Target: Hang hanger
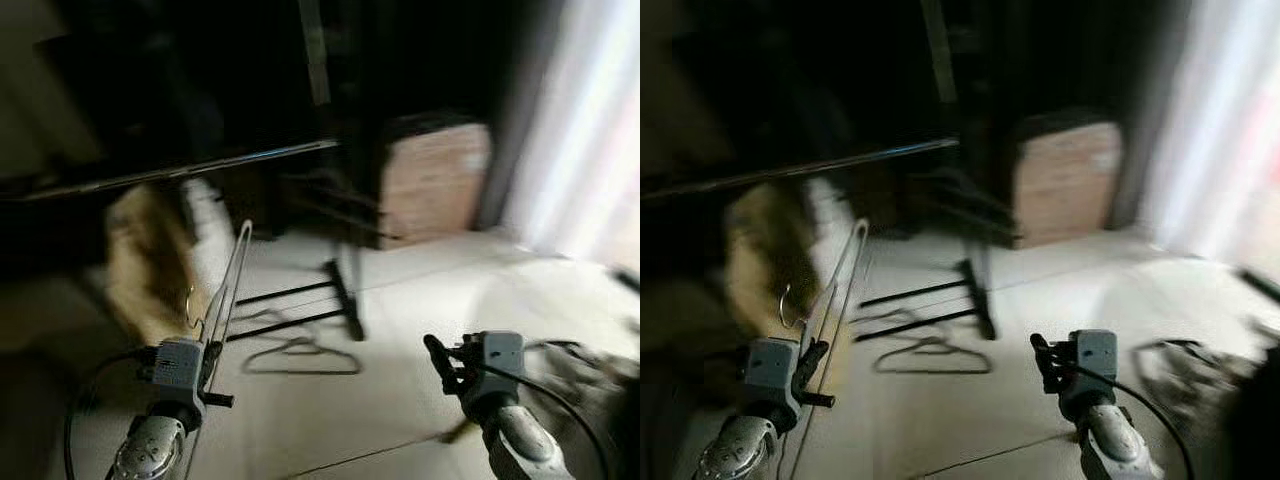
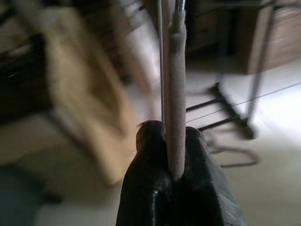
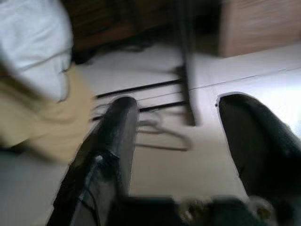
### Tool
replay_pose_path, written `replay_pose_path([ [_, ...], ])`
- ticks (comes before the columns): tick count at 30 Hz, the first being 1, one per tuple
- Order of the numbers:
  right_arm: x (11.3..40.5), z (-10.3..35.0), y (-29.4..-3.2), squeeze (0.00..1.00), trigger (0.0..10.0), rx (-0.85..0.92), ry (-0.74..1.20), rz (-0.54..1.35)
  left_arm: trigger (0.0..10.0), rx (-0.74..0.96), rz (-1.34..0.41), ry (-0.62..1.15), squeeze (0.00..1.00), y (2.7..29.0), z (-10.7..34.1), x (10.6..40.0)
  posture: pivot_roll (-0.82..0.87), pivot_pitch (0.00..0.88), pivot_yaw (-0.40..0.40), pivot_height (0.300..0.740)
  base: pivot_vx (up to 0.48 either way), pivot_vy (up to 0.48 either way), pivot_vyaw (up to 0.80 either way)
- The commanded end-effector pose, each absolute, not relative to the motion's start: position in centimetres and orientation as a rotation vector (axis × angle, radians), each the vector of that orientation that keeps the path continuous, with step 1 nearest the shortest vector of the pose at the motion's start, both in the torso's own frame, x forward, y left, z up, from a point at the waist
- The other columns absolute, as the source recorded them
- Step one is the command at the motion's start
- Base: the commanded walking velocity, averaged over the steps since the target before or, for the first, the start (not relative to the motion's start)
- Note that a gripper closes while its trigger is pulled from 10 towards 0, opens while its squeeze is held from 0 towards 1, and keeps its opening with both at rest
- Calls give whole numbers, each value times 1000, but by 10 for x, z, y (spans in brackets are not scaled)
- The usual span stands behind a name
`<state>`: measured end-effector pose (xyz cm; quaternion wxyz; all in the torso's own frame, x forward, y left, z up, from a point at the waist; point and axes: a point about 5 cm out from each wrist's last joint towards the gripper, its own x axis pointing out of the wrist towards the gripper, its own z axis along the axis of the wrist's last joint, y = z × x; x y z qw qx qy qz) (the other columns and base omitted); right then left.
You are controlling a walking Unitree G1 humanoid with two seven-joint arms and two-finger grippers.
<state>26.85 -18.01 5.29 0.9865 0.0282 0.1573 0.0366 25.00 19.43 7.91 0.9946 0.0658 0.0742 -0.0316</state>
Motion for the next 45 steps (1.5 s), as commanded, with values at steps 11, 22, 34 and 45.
replay_pose_path([
  [11,244,-35,-198,0,10000,22,698,-42,10000,97,-136,163,0,179,74,254,-131,66,66,740,0,0,0],
  [22,189,-80,-197,0,10000,125,956,-225,10000,84,-246,230,0,167,62,249,-118,39,65,740,251,0,0],
  [34,177,-85,-210,0,10000,164,1012,-290,10000,88,-268,231,0,166,63,250,-117,34,71,740,328,0,-404],
  [45,178,-84,-211,0,10000,154,1025,-278,10000,87,-265,231,0,166,64,252,-112,56,68,740,339,0,-193],
])
